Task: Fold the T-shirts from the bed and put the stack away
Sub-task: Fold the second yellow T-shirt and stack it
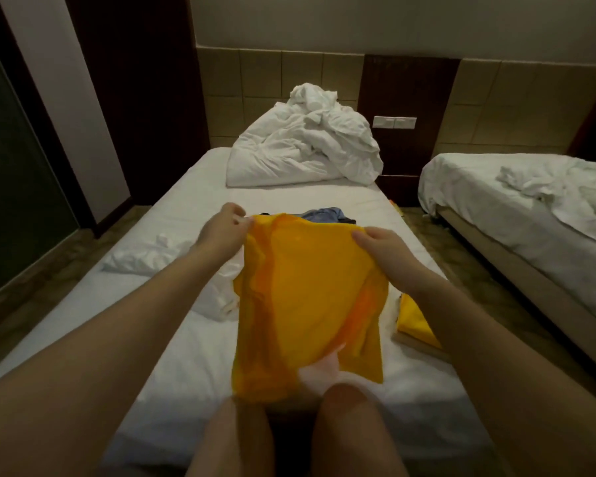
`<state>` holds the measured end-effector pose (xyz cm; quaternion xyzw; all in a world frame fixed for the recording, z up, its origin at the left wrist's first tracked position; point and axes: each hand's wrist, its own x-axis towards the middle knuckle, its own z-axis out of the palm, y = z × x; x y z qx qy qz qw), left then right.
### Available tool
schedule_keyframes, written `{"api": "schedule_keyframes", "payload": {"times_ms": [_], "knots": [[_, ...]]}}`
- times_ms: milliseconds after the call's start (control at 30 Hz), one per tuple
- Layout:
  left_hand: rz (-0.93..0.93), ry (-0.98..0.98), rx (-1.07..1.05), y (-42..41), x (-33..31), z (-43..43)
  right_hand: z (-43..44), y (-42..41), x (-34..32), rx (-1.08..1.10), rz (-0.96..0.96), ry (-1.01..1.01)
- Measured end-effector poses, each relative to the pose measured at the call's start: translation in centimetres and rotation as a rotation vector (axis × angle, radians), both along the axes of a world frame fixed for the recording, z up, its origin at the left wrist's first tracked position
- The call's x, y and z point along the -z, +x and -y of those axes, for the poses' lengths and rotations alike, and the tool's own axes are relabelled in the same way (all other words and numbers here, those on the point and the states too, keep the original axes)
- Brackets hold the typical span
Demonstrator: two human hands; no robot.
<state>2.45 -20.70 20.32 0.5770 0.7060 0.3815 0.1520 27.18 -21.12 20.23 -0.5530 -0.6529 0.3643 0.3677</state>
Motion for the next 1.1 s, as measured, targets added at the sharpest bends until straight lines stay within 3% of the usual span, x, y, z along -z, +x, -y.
{"api": "schedule_keyframes", "payload": {"times_ms": [167, 300, 400, 500, 600, 667, 733, 800, 933, 1000, 1033, 1100], "knots": [[-0.012, 0.036, 0.422, 6.0, 0.6, 2.9, -1.3, -4.6, -2.6, 0.0, -0.241, -0.111], [-0.122, -0.12, 0.305, 8.3, 2.4, 3.7, -2.0, -5.9, -3.3, 0.138, -0.612, -0.188], [-0.184, -0.272, 0.334, 8.0, 5.2, 3.2, -2.1, -6.0, -3.2, 0.098, -0.723, -0.186], [-0.01, -0.281, 0.279, 7.7, 6.6, 3.0, -2.2, -6.0, -2.5, 0.052, -0.639, -0.137], [0.231, -0.3, 0.239, 7.5, 6.1, 2.5, -1.7, -4.8, -0.5, -0.006, -0.322, -0.085], [0.571, -0.29, 0.211, 7.2, 5.2, 2.1, -0.3, -3.9, 1.9, -0.079, -0.255, -0.092], [0.917, -0.289, 0.146, 7.0, 3.8, 2.0, 1.7, -3.2, 4.4, -0.202, -0.31, -0.127], [1.057, -0.293, 0.109, 7.0, 2.5, 1.8, 3.0, -2.8, 6.4, -0.29, -0.215, -0.119], [1.153, -0.237, 0.096, 7.3, 0.7, 0.8, 3.5, -2.1, 8.8, -0.124, -0.142, -0.099], [1.115, -0.23, 0.105, 6.9, 0.8, 0.4, 3.1, -1.6, 8.5, 0.003, -0.157, -0.092], [1.013, -0.25, 0.119, 6.7, 0.9, 0.3, 2.9, -1.4, 7.7, 0.042, -0.188, -0.099], [0.639, -0.321, 0.119, 6.5, 1.3, 0.4, 2.4, -1.2, 5.5, 0.104, -0.218, -0.062]]}}
